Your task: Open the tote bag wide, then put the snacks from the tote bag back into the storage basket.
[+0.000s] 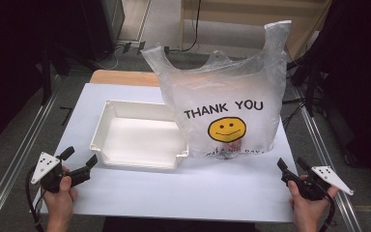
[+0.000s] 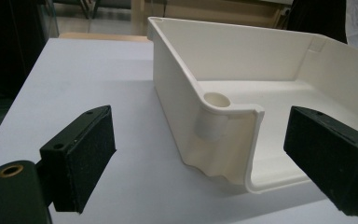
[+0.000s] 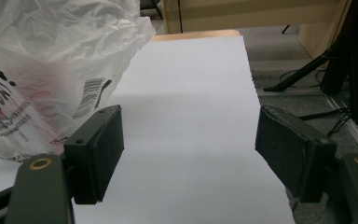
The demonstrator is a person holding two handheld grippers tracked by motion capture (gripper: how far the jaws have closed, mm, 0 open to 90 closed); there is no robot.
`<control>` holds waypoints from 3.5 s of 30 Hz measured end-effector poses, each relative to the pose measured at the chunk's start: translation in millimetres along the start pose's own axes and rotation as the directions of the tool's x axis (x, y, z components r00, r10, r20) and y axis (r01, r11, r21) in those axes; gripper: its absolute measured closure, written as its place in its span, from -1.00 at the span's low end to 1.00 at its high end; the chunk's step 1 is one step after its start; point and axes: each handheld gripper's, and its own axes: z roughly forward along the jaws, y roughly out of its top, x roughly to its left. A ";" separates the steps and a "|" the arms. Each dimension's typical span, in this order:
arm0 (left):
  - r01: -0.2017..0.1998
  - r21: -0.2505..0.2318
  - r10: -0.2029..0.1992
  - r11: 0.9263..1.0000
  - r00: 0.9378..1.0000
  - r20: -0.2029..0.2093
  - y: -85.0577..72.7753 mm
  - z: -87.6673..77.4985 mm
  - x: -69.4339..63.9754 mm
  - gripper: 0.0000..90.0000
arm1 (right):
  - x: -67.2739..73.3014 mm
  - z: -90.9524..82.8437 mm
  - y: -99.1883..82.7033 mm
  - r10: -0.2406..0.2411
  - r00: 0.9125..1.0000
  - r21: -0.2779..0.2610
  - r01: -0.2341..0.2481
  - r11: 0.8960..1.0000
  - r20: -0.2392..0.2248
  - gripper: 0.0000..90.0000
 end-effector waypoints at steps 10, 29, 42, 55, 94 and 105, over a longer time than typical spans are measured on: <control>0.032 -0.023 -0.032 0.999 0.999 -0.004 15.4 -5.8 -9.6 -0.80 | 21.5 -11.9 30.8 -0.035 0.998 -0.059 0.032 0.998 -0.054 -0.49; -0.017 -0.032 0.018 0.999 0.999 0.035 62.6 -0.8 -53.2 -0.80 | 73.4 0.1 122.5 -0.108 0.981 -0.119 0.089 0.989 -0.161 -0.66; -0.044 -0.034 0.049 0.998 0.988 0.145 85.3 34.6 -103.1 -0.80 | 92.8 31.5 150.5 -0.077 0.965 -0.080 0.059 0.995 -0.251 -0.28; -0.083 -0.033 0.087 0.996 0.975 0.203 117.0 77.2 -136.0 -0.80 | 90.5 31.2 145.6 -0.038 0.936 -0.057 0.020 0.998 -0.349 1.00; -0.105 0.025 0.079 0.994 0.863 0.500 141.6 139.2 -216.9 1.00 | 59.0 11.7 120.1 0.017 0.906 -0.018 -0.027 0.999 -0.423 0.52; -0.159 0.050 0.106 0.986 0.830 0.548 122.2 139.1 -241.7 1.00 | 86.7 -35.4 150.3 -0.093 0.940 -0.190 0.030 0.981 -0.330 -0.44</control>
